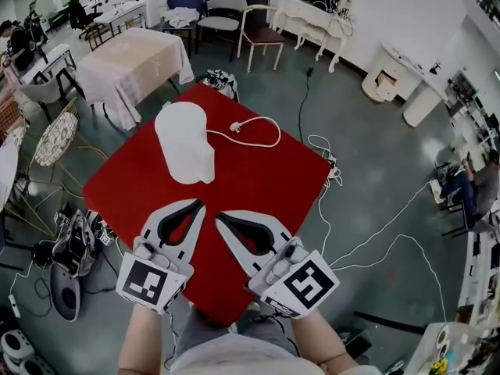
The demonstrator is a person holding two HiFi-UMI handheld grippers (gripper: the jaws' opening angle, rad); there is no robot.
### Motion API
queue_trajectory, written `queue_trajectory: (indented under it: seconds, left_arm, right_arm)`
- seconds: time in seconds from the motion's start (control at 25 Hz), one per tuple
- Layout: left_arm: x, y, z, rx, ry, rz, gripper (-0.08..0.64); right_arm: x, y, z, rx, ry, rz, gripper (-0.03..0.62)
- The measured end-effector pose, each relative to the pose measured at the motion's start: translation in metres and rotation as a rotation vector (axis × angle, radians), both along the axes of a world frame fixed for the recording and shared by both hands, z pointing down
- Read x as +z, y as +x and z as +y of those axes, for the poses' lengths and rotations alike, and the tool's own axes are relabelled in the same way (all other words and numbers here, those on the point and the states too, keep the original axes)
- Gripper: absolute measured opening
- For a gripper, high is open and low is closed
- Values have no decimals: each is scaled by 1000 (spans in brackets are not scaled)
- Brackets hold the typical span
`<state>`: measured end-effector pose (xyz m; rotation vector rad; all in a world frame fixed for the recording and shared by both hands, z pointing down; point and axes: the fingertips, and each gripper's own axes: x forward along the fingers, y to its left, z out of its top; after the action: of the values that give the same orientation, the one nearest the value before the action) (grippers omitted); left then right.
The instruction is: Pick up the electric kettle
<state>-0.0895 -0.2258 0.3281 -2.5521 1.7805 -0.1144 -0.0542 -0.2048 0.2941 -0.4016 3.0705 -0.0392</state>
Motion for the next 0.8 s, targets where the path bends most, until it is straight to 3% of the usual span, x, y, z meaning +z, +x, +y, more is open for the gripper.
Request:
queue_trajectory:
  seconds: [0.44,0.8]
  left_arm:
    - [54,-47,-64,66,-82,53,9]
    - [98,-53,-106,130,-150,56,12]
  right_arm:
    - [21,-41,-43,128,-31,40,6]
    - [41,-51,-74,223,-62,69,6]
